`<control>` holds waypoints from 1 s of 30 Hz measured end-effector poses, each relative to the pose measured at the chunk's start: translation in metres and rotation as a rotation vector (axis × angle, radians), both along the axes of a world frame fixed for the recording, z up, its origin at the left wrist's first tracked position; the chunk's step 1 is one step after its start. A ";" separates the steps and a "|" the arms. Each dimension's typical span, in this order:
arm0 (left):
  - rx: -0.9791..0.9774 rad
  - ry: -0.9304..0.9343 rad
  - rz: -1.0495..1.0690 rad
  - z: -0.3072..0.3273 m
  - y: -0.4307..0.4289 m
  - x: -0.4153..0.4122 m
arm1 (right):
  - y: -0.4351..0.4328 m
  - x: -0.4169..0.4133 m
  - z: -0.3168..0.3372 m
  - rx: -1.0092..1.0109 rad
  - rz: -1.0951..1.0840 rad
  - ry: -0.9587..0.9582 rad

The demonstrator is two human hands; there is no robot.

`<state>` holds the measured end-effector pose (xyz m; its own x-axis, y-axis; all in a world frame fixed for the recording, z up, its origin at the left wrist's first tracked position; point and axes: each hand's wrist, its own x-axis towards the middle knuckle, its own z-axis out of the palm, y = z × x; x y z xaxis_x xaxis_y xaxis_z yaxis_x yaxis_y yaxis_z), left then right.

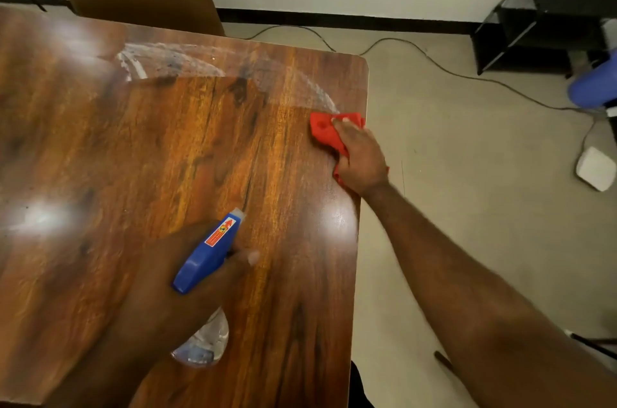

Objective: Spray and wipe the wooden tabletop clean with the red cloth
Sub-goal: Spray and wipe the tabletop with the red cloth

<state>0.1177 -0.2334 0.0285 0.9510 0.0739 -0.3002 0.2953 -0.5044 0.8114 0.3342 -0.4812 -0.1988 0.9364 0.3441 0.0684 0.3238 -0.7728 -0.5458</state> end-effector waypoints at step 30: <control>0.018 -0.071 0.260 -0.015 -0.045 0.046 | 0.003 0.083 0.023 -0.088 -0.151 0.059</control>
